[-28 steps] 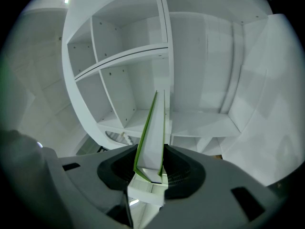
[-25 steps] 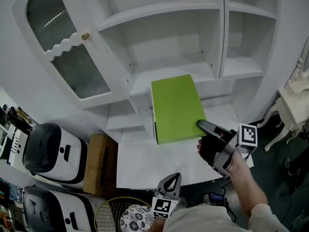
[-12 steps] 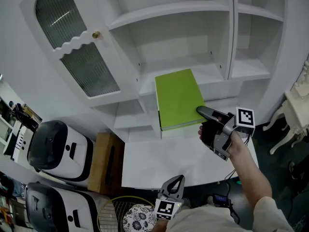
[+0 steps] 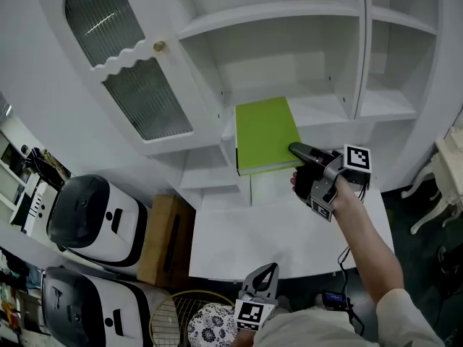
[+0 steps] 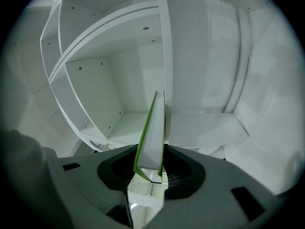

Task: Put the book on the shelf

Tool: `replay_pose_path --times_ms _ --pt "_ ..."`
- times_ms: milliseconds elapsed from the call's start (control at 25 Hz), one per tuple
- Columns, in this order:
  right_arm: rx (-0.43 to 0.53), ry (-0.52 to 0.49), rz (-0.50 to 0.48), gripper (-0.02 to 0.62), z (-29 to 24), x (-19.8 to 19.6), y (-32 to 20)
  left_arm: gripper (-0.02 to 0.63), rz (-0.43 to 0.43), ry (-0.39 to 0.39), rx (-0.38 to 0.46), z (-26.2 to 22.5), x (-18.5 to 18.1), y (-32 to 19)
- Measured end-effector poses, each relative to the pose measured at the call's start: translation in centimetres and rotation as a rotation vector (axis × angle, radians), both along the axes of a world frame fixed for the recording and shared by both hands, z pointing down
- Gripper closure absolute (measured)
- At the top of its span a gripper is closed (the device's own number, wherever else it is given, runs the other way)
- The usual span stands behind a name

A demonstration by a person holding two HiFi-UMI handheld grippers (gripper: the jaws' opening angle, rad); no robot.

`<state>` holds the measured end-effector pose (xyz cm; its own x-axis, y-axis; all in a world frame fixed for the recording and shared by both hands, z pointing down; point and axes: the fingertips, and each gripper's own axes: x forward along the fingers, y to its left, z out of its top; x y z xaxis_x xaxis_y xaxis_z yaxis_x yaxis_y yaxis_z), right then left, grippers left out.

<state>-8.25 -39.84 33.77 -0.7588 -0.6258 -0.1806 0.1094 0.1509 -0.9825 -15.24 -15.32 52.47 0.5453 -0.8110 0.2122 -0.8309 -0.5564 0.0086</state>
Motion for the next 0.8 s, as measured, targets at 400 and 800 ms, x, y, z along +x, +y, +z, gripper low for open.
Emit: replay_pose_path --times_ms 400,800 --pt "-0.04 -0.023 0.039 0.436 0.1 -1.9 -4.2 0.603 -0.011 0.0 -0.004 0.1 -1.2 -0.8" --pt "-0.04 -0.021 0.1 0.436 0.2 -3.1 -7.6 0.603 -0.019 -0.005 -0.005 0.3 -2.0 -1.2"
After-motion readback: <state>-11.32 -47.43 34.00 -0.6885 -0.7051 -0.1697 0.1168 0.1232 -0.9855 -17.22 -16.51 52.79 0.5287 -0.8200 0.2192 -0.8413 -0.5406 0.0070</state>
